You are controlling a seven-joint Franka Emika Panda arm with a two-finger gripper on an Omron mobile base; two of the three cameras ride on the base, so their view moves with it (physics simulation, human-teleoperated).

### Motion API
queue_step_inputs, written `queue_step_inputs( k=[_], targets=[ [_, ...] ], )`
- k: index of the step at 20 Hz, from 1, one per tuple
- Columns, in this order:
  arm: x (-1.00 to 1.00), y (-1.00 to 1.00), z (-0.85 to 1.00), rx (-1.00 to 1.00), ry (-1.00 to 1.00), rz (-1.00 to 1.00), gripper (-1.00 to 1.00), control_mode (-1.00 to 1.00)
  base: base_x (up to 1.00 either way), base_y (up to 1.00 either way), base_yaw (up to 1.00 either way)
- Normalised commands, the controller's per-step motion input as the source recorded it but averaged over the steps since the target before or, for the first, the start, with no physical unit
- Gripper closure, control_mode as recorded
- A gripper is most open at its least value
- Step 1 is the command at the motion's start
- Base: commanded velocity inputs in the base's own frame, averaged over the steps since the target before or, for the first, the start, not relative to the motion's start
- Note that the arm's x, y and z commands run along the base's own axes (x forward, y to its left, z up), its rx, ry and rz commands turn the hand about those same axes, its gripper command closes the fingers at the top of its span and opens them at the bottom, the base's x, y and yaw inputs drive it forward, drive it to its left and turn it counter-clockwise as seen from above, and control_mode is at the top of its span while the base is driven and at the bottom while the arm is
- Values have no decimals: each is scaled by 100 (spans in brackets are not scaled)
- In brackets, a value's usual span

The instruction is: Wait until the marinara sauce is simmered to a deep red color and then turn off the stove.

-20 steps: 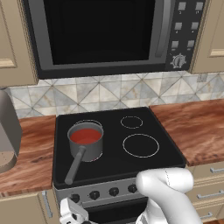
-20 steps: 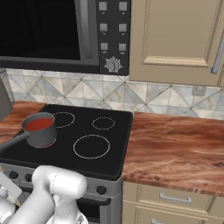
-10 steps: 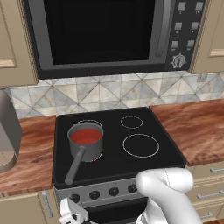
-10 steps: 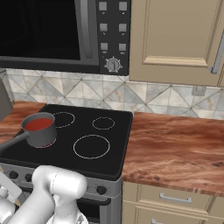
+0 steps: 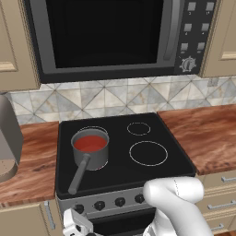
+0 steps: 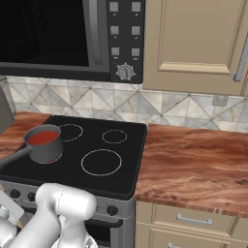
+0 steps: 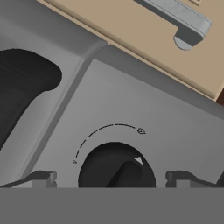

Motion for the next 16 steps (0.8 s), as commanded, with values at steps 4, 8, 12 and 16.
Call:
queue_step_inputs(
  k=[4,8,12,16],
  targets=[
    [0,0,0,0,0,0,-100,-100,0,0,0],
    [0,0,0,0,0,0,-100,-100,0,0,0],
    [0,0,0,0,0,0,-100,-100,0,0,0],
    [0,0,0,0,0,0,100,-100,0,0,0]
  ],
)
